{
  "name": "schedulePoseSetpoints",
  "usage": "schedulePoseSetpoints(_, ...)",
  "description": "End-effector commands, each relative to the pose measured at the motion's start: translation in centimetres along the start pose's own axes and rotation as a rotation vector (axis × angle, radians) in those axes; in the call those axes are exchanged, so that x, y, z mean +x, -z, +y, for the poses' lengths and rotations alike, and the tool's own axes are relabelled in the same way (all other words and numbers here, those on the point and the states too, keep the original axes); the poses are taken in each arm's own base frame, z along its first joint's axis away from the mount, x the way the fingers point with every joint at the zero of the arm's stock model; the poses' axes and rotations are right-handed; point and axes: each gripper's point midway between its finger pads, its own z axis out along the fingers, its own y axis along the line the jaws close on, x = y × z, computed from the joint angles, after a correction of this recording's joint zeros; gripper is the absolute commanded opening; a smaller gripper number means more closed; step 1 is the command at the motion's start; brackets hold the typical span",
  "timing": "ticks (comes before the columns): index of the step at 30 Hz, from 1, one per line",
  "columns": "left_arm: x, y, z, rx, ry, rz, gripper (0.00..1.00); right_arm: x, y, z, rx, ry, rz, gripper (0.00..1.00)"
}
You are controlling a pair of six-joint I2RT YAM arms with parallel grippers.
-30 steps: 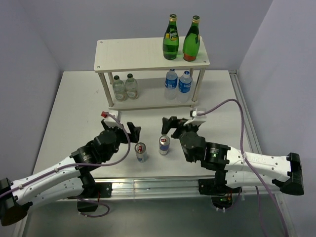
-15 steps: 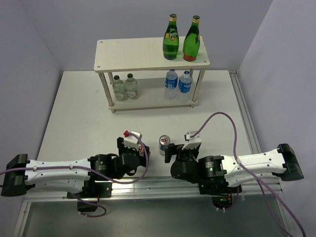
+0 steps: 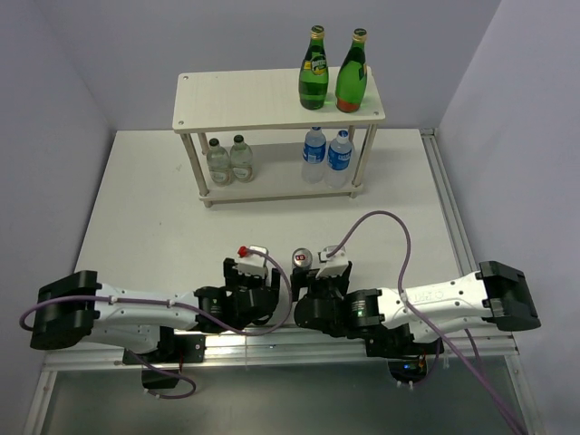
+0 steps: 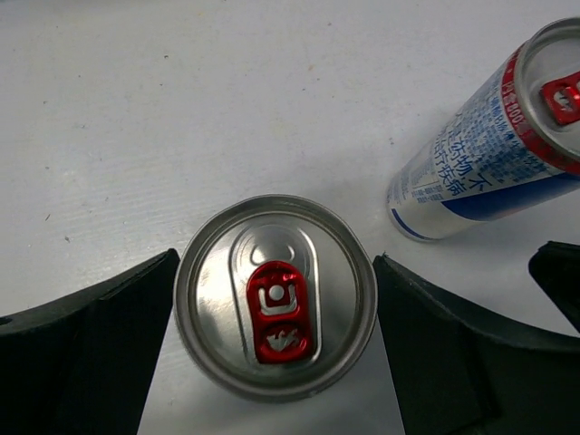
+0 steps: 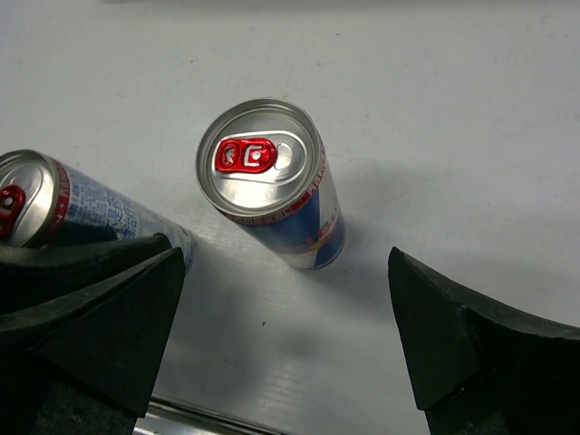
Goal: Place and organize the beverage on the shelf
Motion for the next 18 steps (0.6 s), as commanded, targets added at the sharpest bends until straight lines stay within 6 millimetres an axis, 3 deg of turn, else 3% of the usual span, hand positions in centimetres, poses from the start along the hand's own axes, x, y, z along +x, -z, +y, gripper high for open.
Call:
schedulePoseSetpoints(1, -1.4, -1.0, -0.9, -0.026, 0.066, -0.071, 0.93, -0.4, -1.2, 0.9, -0.001, -0.053, -0.035, 1.0)
schedulePoseSetpoints(4, -1.3, -1.7, -1.2, -0.019, 0.081, -0.077, 0.89, 0.1, -2.3, 0.7, 0.018, -0.051, -0.044, 1.0)
schedulePoseSetpoints(12, -1.2, -3.6, 0.3, -0.037, 0.116, -0.076, 0.77, 1.3, -5.9, 0.7, 0.057, -0.026, -0.074, 0.98)
schedulePoseSetpoints(15, -1.1, -4.1, 0.6, -0.044, 0.115, -0.076, 0.73, 1.6, -7.0, 0.9, 0.078, 0.008, -0.091, 0.91)
schedulePoseSetpoints(16, -1.0, -4.3, 0.7, -0.045, 0.11, -0.072, 0.71, 1.6, -7.4, 0.7, 0.094, 0.006, -0.094, 0.82)
schedulePoseSetpoints(18, -1.0, -4.5, 0.8, -0.046, 0.118, -0.072, 0.64, 1.6, -7.8, 0.8, 0.106, 0.014, -0.101, 0.74)
